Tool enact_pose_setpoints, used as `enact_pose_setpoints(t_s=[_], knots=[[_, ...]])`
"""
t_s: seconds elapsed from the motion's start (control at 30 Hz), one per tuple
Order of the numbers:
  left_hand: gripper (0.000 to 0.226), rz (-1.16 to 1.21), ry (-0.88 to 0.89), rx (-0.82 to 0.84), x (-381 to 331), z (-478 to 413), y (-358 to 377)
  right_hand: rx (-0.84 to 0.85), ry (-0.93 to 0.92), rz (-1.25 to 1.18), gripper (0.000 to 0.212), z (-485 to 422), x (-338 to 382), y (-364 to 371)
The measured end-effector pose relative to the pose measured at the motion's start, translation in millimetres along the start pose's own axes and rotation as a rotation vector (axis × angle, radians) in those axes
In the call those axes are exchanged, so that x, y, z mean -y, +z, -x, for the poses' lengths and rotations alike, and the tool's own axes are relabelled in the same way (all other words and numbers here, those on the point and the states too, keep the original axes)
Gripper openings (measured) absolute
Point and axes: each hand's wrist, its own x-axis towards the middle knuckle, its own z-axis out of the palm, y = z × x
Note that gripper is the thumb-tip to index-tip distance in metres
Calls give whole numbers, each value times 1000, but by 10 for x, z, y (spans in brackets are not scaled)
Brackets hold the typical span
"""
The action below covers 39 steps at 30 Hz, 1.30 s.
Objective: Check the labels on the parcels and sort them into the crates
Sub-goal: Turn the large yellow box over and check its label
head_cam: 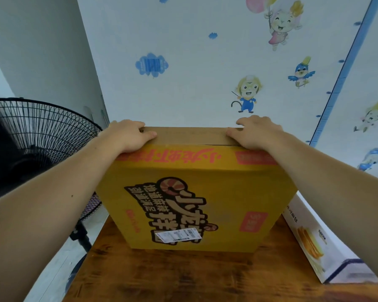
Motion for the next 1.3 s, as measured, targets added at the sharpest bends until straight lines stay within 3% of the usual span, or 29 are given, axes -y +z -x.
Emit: enact_pose_setpoints(t_s=[0.17, 0.3, 0.63, 0.87, 1.03, 1.17, 1.3], knots=[[92, -52, 30, 86, -240, 160, 60, 127, -103, 27, 76, 196, 335, 60], [85, -95, 158, 107, -390, 260, 77, 144, -182, 40, 70, 262, 410, 73], [80, -139, 186, 206, -499, 144, 154, 257, -173, 59, 72, 119, 421, 141], [78, -109, 207, 132, -493, 47, 151, 191, -235, 19, 69, 85, 366, 106], [107, -129, 174, 169, -202, 33, 84, 220, -204, 87, 76, 60, 125, 73], [85, -133, 129, 166, -140, 18, 127, 238, -187, 52, 71, 104, 108, 139], [79, -126, 125, 184, -191, -47, 142, 190, -188, 33, 71, 58, 99, 185]])
